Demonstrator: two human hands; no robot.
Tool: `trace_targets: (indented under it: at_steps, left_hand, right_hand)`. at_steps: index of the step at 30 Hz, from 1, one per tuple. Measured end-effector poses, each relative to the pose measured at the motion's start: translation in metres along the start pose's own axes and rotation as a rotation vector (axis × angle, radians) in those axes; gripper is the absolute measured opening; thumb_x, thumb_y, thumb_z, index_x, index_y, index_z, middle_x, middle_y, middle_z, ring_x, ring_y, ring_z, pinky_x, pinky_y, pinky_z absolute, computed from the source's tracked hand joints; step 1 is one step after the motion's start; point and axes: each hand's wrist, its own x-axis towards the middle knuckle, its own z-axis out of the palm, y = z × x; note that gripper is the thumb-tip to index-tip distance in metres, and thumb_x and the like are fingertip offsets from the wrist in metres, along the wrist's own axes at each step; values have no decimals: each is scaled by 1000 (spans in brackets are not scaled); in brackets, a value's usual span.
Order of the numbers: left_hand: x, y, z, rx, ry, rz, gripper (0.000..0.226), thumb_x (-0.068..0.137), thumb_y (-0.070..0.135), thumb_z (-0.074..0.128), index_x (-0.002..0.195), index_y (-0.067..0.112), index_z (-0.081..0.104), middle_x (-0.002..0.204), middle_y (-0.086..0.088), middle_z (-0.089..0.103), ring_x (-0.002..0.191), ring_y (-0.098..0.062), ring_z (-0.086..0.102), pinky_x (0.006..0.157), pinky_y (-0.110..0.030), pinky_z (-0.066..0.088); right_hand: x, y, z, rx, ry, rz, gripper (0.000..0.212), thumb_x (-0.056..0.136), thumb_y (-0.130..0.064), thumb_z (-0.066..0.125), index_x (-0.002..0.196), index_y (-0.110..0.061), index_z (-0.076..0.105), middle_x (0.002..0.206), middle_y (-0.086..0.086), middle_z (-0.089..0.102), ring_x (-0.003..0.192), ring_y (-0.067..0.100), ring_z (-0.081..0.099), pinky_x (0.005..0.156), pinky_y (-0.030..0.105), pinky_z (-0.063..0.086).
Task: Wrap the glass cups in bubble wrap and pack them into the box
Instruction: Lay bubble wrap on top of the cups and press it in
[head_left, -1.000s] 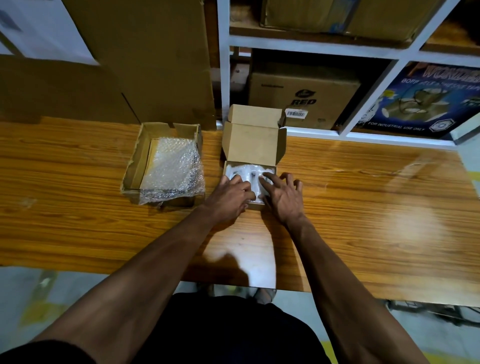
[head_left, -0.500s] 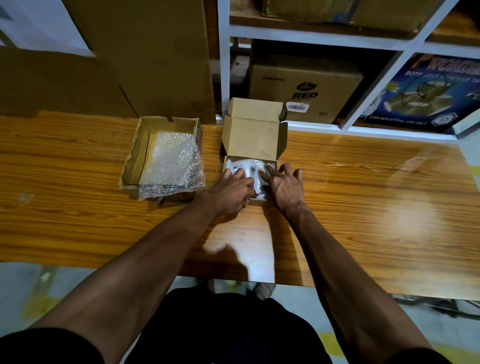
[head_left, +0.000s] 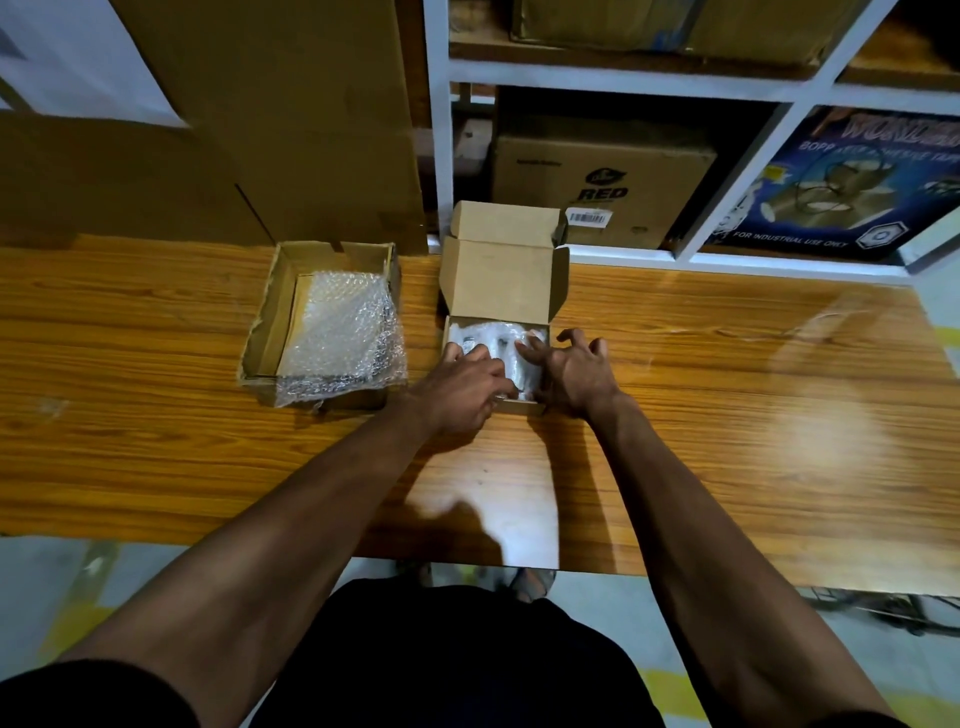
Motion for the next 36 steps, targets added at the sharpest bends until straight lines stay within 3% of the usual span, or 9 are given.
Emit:
trace_targets:
  at_steps: [4, 10, 14, 18, 22, 27, 30, 33, 36]
  left_hand:
    - [4, -3, -1, -5, -59, 1, 39, 100, 34, 53, 138, 37, 65, 127, 3, 53, 125, -25, 40, 95, -48, 30]
    - [4, -6, 0, 0, -33, 39, 36, 97, 35, 57, 132, 36, 68, 126, 4, 58, 124, -26, 42, 96, -48, 29]
    - [-9, -16, 2, -47, 108, -24, 35, 93, 40, 68, 126, 29, 69, 126, 3, 61, 124, -22, 45, 97, -45, 28]
    - [-24, -27, 7, 3, 204, -11, 28, 93, 39, 73, 118, 26, 73, 115, 1, 65, 116, -24, 53, 94, -45, 37]
    - [-30, -27, 11, 88, 213, 0, 20, 96, 41, 65, 105, 26, 74, 101, 4, 72, 104, -22, 62, 93, -43, 45]
    - [-24, -30, 3, 133, 139, -1, 29, 101, 49, 58, 109, 27, 77, 99, 5, 74, 103, -20, 63, 97, -41, 40]
    - [-16, -35, -4, 36, 170, -53, 35, 99, 56, 58, 105, 27, 77, 93, 1, 73, 98, -19, 63, 95, -39, 41]
    - [-8, -39, -7, -30, 263, -153, 40, 103, 53, 53, 124, 24, 70, 118, 0, 72, 114, -22, 58, 99, -42, 42]
    - [4, -39, -10, 8, 182, -235, 55, 107, 53, 41, 151, 22, 51, 150, -2, 57, 133, -26, 47, 106, -47, 36]
  right_hand:
    - [-1, -9, -8, -59, 29, 27, 81, 93, -49, 70, 162, -41, 28, 155, -4, 51, 146, 31, 28, 105, 49, 30]
    - [-4, -18, -2, -71, 51, 33, 81, 95, -38, 69, 162, -39, 25, 169, -7, 30, 148, 31, 27, 104, 50, 31]
    - [0, -15, -4, -35, 85, 18, 71, 95, -49, 67, 158, -36, 37, 164, -6, 39, 146, 31, 29, 104, 49, 31]
    - [2, -25, 8, 39, 219, -16, 63, 95, -62, 57, 146, -24, 56, 152, 4, 55, 136, 30, 43, 103, 47, 34]
    - [3, -35, 30, 232, 274, 26, 70, 92, -48, 71, 149, -12, 51, 150, 15, 51, 134, 35, 47, 107, 48, 40]
    - [10, -36, 29, 297, 230, 43, 73, 89, -38, 78, 149, -9, 49, 149, 17, 48, 130, 36, 52, 109, 46, 45]
    - [14, -35, 26, 338, 280, 54, 73, 91, -35, 76, 151, -7, 45, 149, 18, 47, 130, 36, 52, 110, 46, 46]
    - [19, -32, 25, 325, 306, 25, 66, 97, -34, 68, 150, -2, 46, 147, 21, 50, 131, 39, 51, 109, 49, 46]
    - [25, -31, 21, 270, 241, -22, 64, 101, -36, 62, 153, -5, 44, 150, 19, 47, 134, 38, 47, 107, 48, 40]
